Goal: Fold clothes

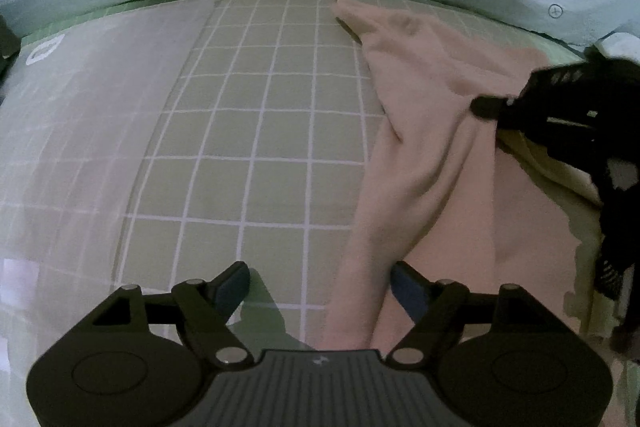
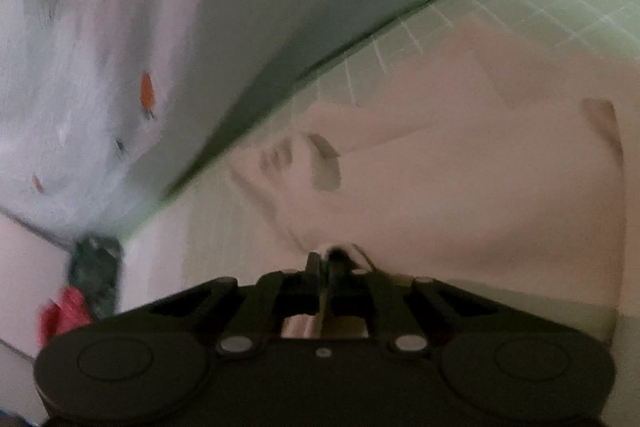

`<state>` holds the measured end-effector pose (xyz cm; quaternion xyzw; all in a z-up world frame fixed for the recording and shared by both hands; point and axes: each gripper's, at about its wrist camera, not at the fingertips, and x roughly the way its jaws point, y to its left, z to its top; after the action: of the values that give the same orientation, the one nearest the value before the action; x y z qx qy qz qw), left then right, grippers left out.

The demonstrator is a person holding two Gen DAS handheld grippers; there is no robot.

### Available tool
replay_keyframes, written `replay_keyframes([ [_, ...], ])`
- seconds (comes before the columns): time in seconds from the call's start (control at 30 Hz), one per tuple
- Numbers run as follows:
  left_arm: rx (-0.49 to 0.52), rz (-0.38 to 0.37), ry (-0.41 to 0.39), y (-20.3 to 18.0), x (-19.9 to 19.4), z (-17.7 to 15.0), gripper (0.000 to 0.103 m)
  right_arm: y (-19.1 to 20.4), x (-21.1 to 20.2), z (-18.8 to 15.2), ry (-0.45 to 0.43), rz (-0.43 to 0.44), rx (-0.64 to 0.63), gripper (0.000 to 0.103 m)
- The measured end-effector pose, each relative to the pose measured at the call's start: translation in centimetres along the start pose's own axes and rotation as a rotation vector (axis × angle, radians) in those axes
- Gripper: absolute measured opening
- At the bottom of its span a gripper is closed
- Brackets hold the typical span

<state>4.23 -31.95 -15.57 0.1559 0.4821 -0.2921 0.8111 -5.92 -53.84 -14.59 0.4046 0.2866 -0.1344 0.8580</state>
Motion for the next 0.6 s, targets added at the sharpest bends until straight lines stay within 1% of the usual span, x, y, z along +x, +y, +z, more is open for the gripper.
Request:
replay_keyframes([
  [0.03,-0.001,-0.002,-0.002,0.1,0.1,0.0,0.08,0.2,0.1,-0.1,0.002,-0.013,-0.029,0.004],
  [0.1,-0.001,-0.005,-0.008,0.2,0.1,-0.2,0.08,0.1,0.0,-0.2,0.013,-0.017,-0.022,0.005],
  [0.2,-0.007,-0.004,-0.011,0.1,0.2,-0.3,0.08,0.1,-0.3,-0.2,0.024,-0.014,-0.016,0.013],
  [0.27,-0.01,-0.003,-0.007,0.0,0.2,-0.2,0.08,-0.1,-1.5,-0.2,0.018,-0.012,-0.028,0.026],
  [0.37,-0.013,0.001,-0.007,-0.1,0.1,-0.2,0.081,-0.1,-3.6,-0.5,-0.013,-0.023,-0.069,0.038],
  [0.47,-0.019,0.007,-0.008,-0.3,0.0,-0.3,0.082,-0.1,-6.0,-1.3,-0.052,-0.078,-0.129,0.04],
  [0.6,-0.017,0.009,-0.004,-0.3,-0.1,-0.6,0.087,-0.7,-9.1,-3.3,-0.098,-0.206,-0.204,0.04],
])
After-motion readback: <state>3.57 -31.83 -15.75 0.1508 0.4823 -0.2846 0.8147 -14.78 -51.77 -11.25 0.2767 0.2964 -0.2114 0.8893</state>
